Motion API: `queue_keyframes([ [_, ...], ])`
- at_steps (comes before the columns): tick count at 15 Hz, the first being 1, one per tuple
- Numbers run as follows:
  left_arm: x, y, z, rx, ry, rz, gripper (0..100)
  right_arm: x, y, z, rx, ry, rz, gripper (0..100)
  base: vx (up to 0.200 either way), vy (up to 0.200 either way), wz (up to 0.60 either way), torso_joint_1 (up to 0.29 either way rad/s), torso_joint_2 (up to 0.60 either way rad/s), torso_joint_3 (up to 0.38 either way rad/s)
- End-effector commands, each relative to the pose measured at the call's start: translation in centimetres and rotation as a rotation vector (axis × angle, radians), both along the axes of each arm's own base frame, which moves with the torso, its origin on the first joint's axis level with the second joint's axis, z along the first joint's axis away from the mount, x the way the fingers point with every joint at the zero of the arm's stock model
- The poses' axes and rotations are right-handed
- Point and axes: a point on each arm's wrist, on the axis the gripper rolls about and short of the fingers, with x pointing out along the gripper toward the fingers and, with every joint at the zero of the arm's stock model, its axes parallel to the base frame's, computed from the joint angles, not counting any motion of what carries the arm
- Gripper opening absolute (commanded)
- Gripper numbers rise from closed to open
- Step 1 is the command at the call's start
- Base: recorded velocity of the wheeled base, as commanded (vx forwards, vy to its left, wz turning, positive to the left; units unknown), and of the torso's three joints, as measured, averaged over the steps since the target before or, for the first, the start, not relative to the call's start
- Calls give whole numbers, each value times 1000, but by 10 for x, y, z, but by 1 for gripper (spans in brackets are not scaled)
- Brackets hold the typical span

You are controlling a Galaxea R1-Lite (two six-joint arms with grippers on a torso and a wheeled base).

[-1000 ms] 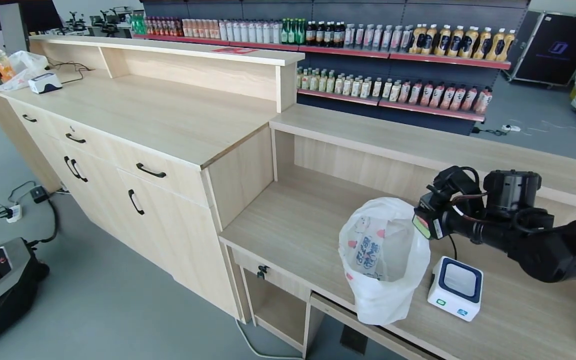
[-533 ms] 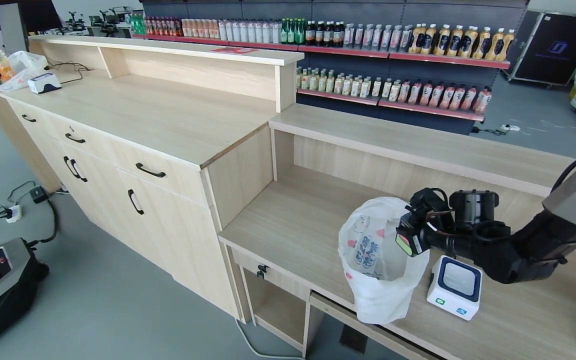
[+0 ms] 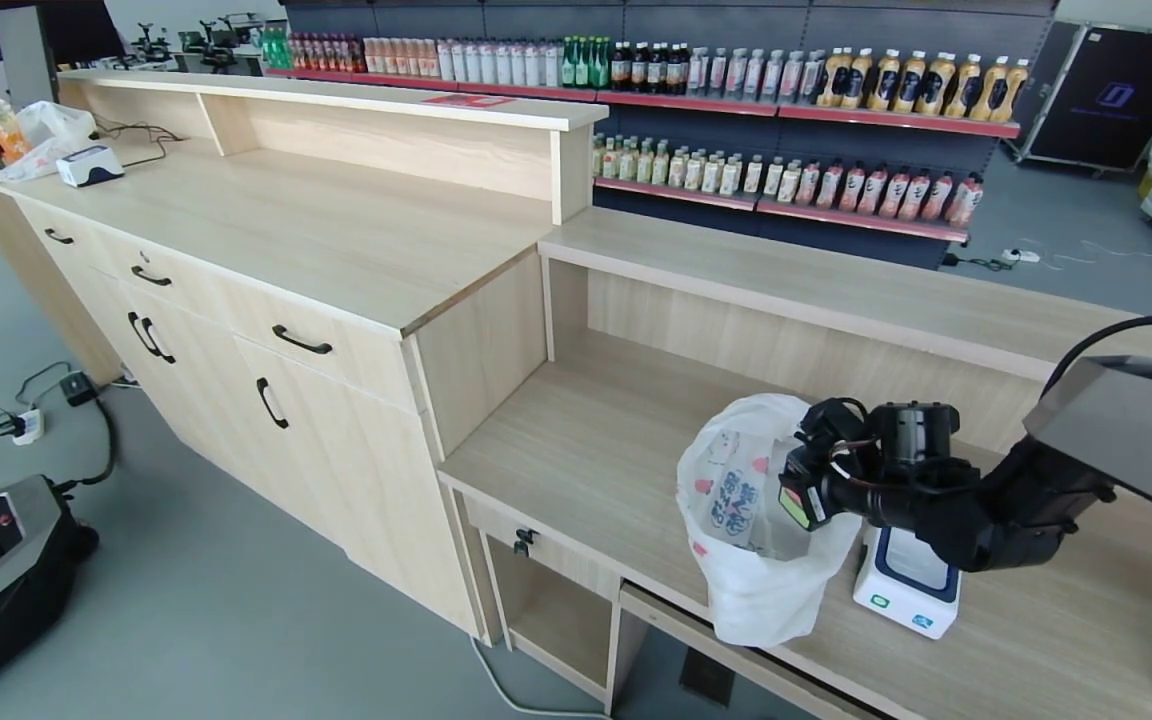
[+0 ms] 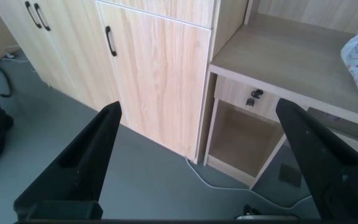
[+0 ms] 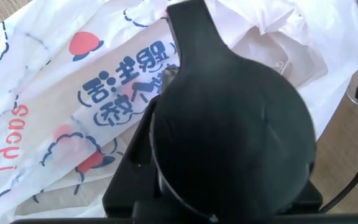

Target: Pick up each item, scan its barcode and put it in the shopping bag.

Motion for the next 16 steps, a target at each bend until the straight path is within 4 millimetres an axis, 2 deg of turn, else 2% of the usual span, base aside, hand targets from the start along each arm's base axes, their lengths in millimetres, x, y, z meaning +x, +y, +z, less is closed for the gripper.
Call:
queue_keyframes([
  [1, 0, 0, 0, 0, -1, 0, 100, 9, 2, -11, 18, -1, -4, 0, 0, 0, 0, 0, 0, 0],
  [4, 0, 0, 0, 0, -1, 0, 100, 21, 5, -16, 36, -24, -9, 0, 0, 0, 0, 0, 0, 0],
  [9, 0, 0, 0, 0, -1, 0, 100, 24, 3, -31, 37, -18, -18, 0, 0, 0, 0, 0, 0, 0],
  [10, 0, 0, 0, 0, -1, 0, 100, 24, 3, -32, 37, -16, -18, 100, 0, 0, 0, 0, 0, 0],
  [14, 0, 0, 0, 0, -1, 0, 100, 23, 0, -27, 95, -23, -51, 100, 0, 0, 0, 0, 0, 0],
  [15, 0, 0, 0, 0, -1, 0, 100, 22, 0, -14, 124, -44, -62, 100, 0, 0, 0, 0, 0, 0],
  [16, 0, 0, 0, 0, -1, 0, 100, 21, -2, 8, 148, -77, -70, 100, 0, 0, 0, 0, 0, 0],
])
